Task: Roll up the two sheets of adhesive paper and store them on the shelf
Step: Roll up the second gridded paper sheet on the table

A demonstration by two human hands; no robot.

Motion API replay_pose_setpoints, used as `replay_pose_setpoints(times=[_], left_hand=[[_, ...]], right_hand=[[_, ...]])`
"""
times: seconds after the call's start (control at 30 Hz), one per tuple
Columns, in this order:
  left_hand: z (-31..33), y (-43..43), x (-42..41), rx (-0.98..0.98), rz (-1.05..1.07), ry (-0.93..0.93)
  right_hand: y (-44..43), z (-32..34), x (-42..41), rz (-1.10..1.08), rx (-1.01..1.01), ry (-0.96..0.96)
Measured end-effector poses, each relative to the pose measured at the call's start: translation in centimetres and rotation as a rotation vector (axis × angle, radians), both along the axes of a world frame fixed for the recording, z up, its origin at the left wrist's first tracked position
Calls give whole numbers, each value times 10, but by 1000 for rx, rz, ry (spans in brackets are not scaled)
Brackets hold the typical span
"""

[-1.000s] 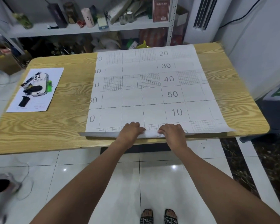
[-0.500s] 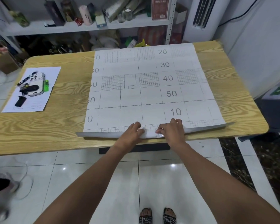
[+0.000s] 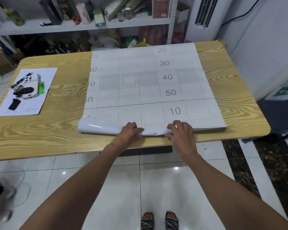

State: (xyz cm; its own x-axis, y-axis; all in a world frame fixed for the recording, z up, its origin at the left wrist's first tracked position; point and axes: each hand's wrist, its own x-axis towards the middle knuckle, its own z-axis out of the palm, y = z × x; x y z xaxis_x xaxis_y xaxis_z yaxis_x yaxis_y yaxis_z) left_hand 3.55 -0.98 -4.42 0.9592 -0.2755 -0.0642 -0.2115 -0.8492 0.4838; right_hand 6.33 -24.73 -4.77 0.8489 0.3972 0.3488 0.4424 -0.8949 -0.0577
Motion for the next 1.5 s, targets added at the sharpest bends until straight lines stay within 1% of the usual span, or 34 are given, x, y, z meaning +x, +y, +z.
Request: replay_pose_setpoints(times=[0.07, 0.13, 0.23, 0.33, 0.43, 0.53, 0.67, 0.7, 0.77, 0.83, 0.97, 1.1, 1.17, 1.3, 1.4, 1.5], left_hand=[[0, 0, 1, -1, 27, 30], [4, 0, 1, 6, 57, 31], [6, -1, 2, 52, 71, 47], [3, 0, 2, 57, 77, 48], [-1, 3, 1, 52, 80, 84], [1, 2, 1, 52, 119, 119], [5, 2, 2, 85, 197, 207], [4, 3, 3, 105, 205, 204], [4, 4, 4, 160, 213, 181], [5, 4, 1, 161, 219, 175], [8, 6, -8, 26, 275, 178], [11, 6, -4, 144, 215, 233], [12, 4, -4, 161, 193, 227], [10, 5, -8, 239, 133, 155], [10, 6, -7, 244, 145, 150], [13, 6, -3, 185, 187, 213]], right_hand=[[-4, -1, -1, 17, 30, 10], [-6, -1, -1, 43, 8, 30], [-6, 0, 1, 42, -1, 126], [-8, 2, 1, 53, 9, 237], [-11, 3, 4, 41, -33, 293], [-11, 1, 5, 38, -10, 305], [-12, 2, 7, 48, 98, 291], [-12, 1, 9, 66, 110, 270], [-13, -2, 13, 88, 94, 228], [-13, -4, 15, 89, 62, 231], [-15, -10, 15, 59, 10, 289], [-14, -10, 11, 31, -27, 332], [-12, -7, 10, 18, -29, 361], [-7, -1, 10, 72, -38, 280], [-8, 1, 6, 100, -4, 289], [-10, -3, 7, 96, -35, 348]])
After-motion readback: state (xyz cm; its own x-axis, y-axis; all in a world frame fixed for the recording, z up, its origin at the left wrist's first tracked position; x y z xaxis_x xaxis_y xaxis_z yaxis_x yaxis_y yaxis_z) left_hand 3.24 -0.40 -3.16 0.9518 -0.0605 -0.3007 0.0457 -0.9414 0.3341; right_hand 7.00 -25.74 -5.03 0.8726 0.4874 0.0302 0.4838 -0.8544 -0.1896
